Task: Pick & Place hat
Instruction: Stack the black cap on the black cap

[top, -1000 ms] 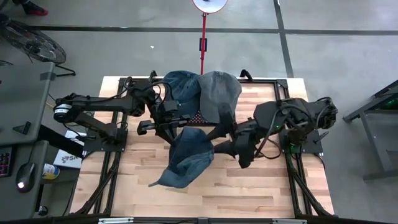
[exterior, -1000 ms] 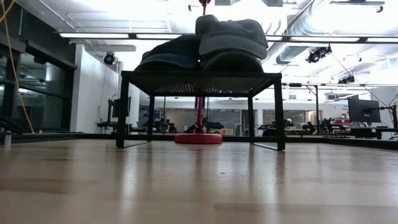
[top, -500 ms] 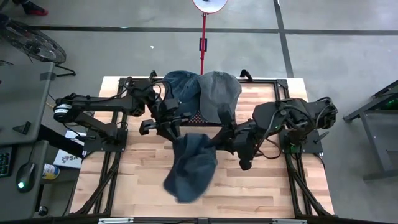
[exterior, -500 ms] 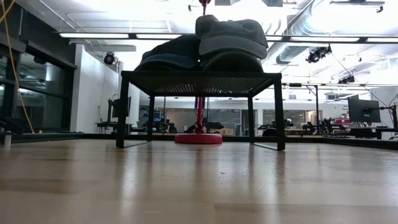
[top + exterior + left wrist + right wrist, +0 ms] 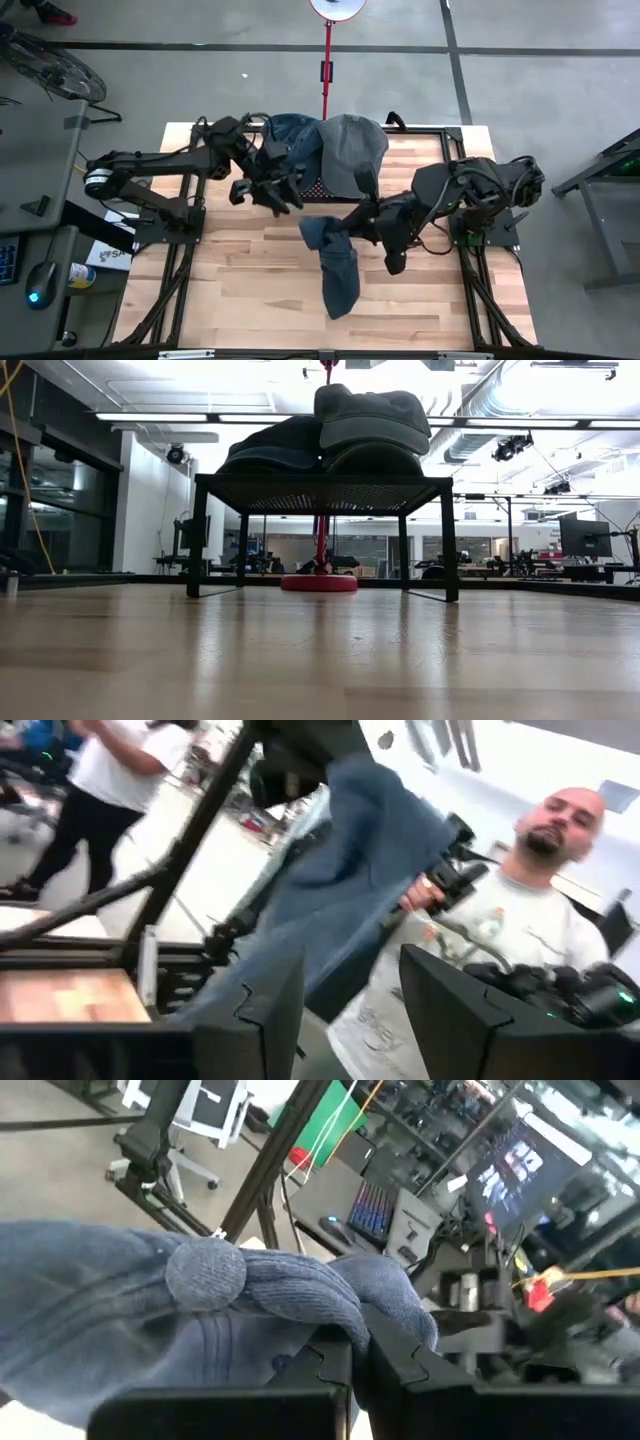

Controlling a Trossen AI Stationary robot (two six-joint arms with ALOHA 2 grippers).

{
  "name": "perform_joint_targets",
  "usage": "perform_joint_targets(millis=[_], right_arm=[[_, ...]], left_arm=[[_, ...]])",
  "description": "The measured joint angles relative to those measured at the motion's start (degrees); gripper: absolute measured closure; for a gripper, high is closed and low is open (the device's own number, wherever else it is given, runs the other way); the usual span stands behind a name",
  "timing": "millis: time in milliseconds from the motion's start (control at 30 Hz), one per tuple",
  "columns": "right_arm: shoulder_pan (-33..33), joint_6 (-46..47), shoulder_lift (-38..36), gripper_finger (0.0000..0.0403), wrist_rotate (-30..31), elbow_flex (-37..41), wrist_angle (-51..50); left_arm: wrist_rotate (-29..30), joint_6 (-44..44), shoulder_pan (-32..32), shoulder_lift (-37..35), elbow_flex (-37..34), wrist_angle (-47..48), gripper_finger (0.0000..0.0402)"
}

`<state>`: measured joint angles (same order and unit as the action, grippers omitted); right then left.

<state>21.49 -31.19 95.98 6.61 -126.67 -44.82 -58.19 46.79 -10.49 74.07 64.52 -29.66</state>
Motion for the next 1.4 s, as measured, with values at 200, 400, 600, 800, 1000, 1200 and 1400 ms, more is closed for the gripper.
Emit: perform_joint_targets(millis=[200, 400, 600, 800, 1000, 1200, 1400], right_arm=[[0.09, 6.29, -0.02, 0.0402, 4.95, 0.0, -3.36], [-0.1, 15.23, -0.02, 0.0402, 11.24, 0.0, -8.58], [-1.3, 31.12, -0.06, 0.0403, 8.8, 0.0, -14.02], [-3.95, 41.36, -0.06, 0.0403, 4.87, 0.0, -18.92], [-8.36, 45.24, -0.06, 0.0403, -0.89, 0.0, -23.16], [-12.17, 52.06, -0.06, 0.0403, -9.41, 0.0, -30.41], [-12.92, 55.3, -0.06, 0.0402, -22.25, 0.0, -31.65]], left_arm=[[4.2, -4.06, -4.57, -3.24, -0.01, -0.19, 0.0237], [13.11, -12.48, -6.49, -8.27, -0.01, 3.24, 0.0237], [20.26, -20.69, -6.37, -11.8, 0.01, 9.89, 0.0237], [21.74, -23.08, -6.37, -12.21, 0.03, 11.91, 0.0237], [21.76, -23.19, -6.37, -12.21, 0.03, 11.93, 0.0237], [23.18, -24.83, -3.88, -12.21, 0.03, 13.15, 0.0237], [28.71, -30.04, 1.6, -12.21, 0.03, 18.99, 0.0237]])
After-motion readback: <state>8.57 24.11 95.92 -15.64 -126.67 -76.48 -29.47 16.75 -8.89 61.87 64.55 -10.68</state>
